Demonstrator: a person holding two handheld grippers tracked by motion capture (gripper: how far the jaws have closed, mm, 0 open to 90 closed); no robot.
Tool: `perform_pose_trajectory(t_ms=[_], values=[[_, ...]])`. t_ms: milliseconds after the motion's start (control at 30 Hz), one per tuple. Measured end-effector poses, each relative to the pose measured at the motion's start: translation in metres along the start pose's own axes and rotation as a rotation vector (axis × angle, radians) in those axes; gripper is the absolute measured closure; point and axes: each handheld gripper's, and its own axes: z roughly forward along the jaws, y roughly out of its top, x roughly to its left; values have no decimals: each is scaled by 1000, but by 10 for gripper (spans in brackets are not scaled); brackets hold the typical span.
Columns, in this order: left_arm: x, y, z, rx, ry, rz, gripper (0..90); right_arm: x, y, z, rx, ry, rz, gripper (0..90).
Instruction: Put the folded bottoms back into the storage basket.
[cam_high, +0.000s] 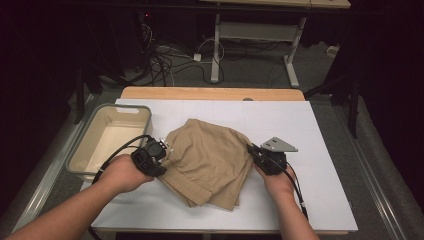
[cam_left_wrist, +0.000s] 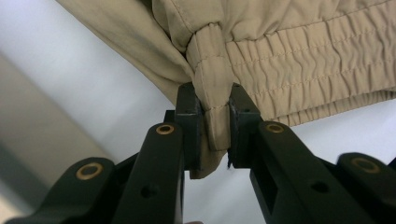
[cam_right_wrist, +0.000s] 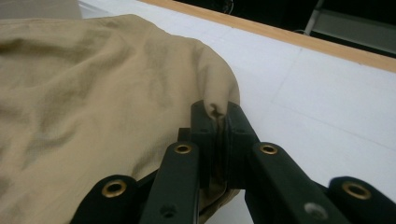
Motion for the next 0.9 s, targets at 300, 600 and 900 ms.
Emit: perform_pose_trajectory(t_ms=[300,600,900], values=[[12,-11,-3,51,8,-16,765,14,8,16,-8,38,12,865],[15,-12,2,97,6,3,765,23,13,20,2,58,32,863],[18,-9,0,116,3,3,765,26,11,17,-30,64,13,865]])
